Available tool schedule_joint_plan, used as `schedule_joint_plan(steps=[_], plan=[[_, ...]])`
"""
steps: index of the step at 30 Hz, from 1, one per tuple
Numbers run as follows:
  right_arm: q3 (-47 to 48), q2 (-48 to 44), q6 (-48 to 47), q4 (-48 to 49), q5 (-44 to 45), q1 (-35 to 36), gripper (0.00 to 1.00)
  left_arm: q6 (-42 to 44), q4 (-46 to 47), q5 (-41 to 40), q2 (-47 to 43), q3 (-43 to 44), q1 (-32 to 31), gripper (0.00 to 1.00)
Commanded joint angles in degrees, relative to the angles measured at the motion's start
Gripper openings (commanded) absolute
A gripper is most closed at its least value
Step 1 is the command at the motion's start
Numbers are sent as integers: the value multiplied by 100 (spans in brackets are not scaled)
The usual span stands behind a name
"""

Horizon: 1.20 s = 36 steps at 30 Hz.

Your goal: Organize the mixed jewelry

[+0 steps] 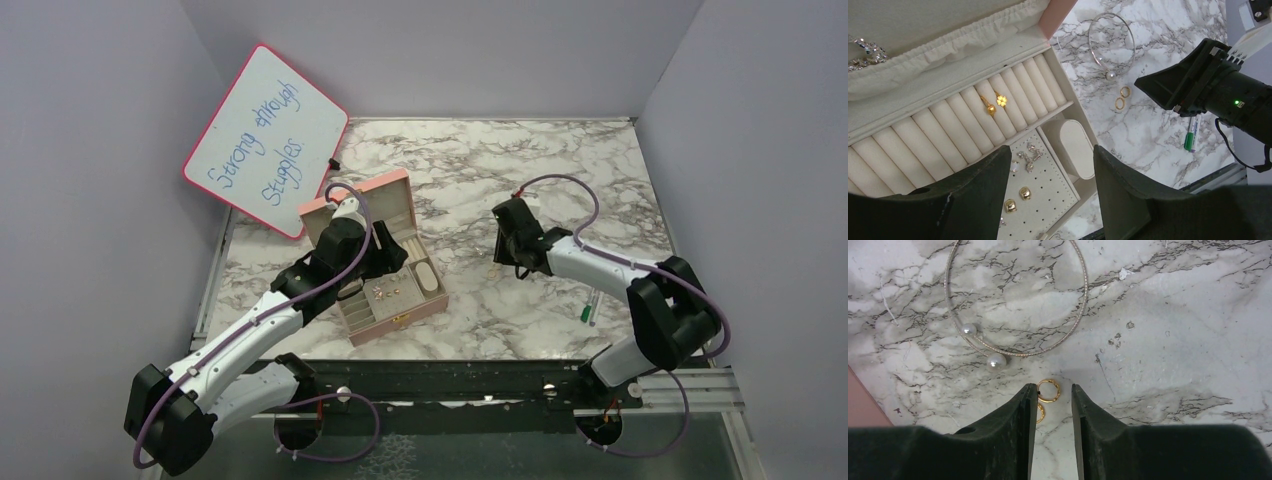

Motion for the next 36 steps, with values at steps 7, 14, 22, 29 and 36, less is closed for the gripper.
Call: schedule_joint_plan(steps=[7,14,22,29,36], plan=[[173,564,-155,133,-193,-34,29,-36,143,56,-140,-79,-6,63],[164,723,-179,118,-249,-34,18,-54,137,52,-160,-88,-7,64],[174,622,-235,108,-318,-43,1,-160,220,316,-114,-69,-6,77],[-189,-554,-309,530,-902,-43,1,-520,899,1037,-27,-206,-3,91],[-614,-1594,-64,1229,-2494,-27,1,-953,1987,1747,518,-266,-192,88]])
